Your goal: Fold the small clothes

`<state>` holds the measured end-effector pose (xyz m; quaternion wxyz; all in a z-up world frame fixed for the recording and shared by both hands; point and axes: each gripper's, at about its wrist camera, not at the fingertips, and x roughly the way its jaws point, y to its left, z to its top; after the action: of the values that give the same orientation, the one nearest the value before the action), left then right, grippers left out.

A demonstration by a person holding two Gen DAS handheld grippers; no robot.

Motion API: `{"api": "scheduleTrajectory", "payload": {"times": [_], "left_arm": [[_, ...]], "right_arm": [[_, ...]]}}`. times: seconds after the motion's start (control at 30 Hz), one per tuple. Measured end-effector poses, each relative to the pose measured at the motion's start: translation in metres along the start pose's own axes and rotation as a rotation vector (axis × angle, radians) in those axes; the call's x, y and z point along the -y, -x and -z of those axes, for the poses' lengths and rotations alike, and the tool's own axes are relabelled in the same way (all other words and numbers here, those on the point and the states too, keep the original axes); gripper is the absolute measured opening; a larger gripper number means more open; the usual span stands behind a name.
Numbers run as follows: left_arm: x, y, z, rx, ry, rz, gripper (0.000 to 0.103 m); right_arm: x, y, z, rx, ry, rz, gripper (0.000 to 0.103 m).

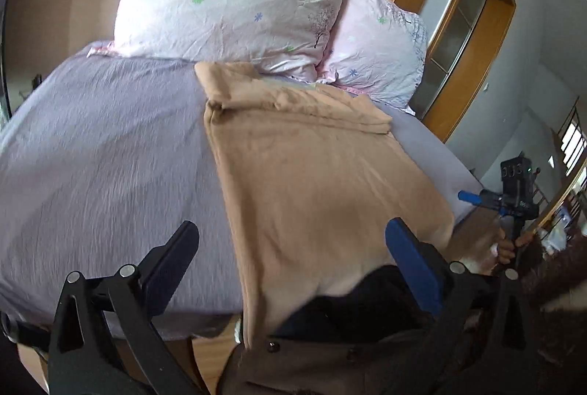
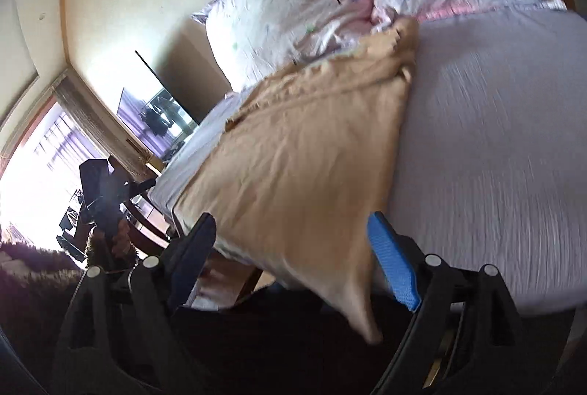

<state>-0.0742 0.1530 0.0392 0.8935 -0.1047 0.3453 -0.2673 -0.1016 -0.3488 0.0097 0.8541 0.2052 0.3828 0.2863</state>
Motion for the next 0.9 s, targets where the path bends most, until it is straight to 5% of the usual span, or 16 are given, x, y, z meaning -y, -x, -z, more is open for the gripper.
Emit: {"api": "scheduleTrajectory", "payload": {"times": [0.2,0.47,0.53,0.57,0.63,0.7,0.9], "left_arm": [[-0.027,-0.014,0.059,-0.097,0.133,0.035,0.102],[-0.032,-0.062,0.062,-0.146,0.206,0.093,0.098],[-0.036,-0.071,0.065,-0.165,0.254,0.14,0.073],[-0.04,-0.075,0.066,-0.168,0.294,0.172,0.07],[-0.05,-0.079,0.07,-0.146,0.389,0.265,0.042],[-0.056,-0.078,0.074,-0.126,0.47,0.348,0.012],[-0.047,-0.045,0.053,-0.039,0.499,0.437,0.004]], "right_arm": [[0.041,-0.005,0.044,-0.073,-0.151,0.008,0.084],[0.048,-0.049,0.04,-0.12,-0.158,-0.088,0.078],[0.048,-0.057,0.043,-0.136,-0.16,-0.109,0.064],[0.049,-0.059,0.045,-0.141,-0.162,-0.119,0.058],[0.048,-0.063,0.048,-0.153,-0.16,-0.149,0.023],[0.043,-0.063,0.05,-0.16,-0.143,-0.18,0.01],[0.01,-0.022,0.022,-0.052,-0.04,-0.251,0.008]]}}
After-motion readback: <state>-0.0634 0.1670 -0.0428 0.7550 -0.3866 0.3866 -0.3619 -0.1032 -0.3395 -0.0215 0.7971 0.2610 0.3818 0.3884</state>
